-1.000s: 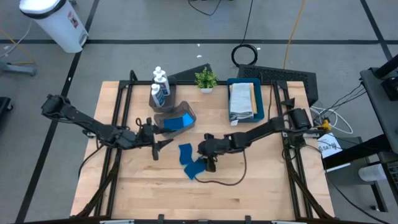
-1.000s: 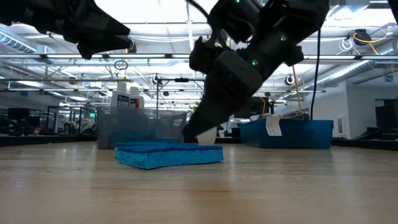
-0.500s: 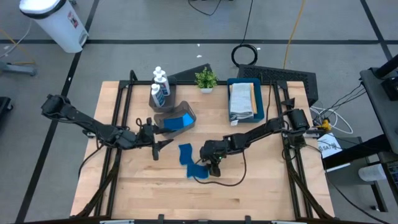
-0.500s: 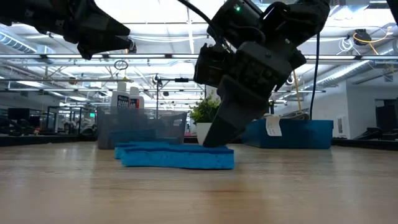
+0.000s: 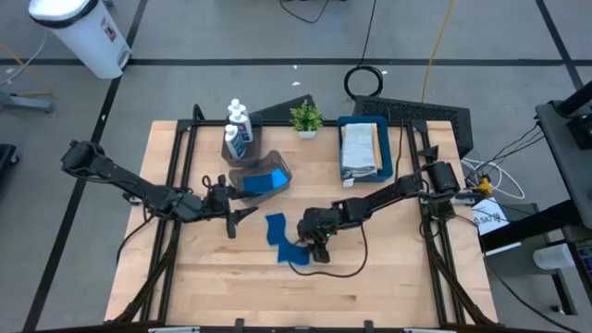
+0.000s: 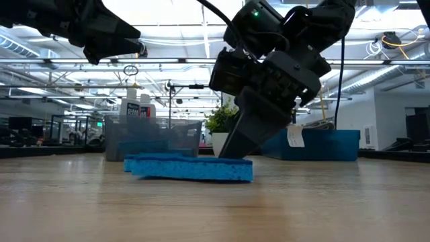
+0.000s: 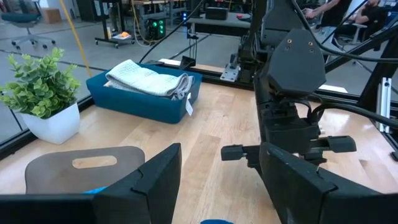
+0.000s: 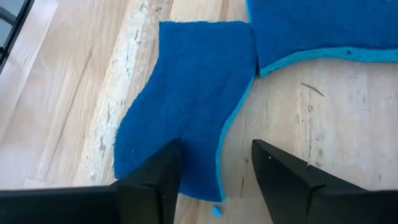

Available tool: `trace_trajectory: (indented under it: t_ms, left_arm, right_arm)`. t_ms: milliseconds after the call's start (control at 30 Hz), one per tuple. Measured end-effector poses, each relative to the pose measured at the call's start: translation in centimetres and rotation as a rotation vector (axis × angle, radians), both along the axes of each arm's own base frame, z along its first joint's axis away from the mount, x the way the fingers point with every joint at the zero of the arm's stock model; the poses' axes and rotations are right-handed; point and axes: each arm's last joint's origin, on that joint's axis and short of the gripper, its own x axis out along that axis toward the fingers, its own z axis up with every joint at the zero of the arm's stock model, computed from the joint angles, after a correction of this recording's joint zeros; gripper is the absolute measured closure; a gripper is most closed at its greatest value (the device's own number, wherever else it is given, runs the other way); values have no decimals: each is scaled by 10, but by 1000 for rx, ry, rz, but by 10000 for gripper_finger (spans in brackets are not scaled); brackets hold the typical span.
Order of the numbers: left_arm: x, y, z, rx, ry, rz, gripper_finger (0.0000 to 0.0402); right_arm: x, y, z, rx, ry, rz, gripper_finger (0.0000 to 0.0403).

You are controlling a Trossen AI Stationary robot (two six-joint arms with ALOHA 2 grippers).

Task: Pick & Place Kitchen Items
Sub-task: Put the blue sponge into the bottom black bin

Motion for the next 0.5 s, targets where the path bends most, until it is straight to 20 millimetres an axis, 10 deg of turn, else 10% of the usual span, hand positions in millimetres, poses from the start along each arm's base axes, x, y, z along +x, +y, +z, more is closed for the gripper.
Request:
trace_trajectory:
  t_ms: [500]
  left_arm:
    - [0,0,0,-1,-1,0,178]
  right_arm:
    - [-2,0,0,-97,-41,140,395]
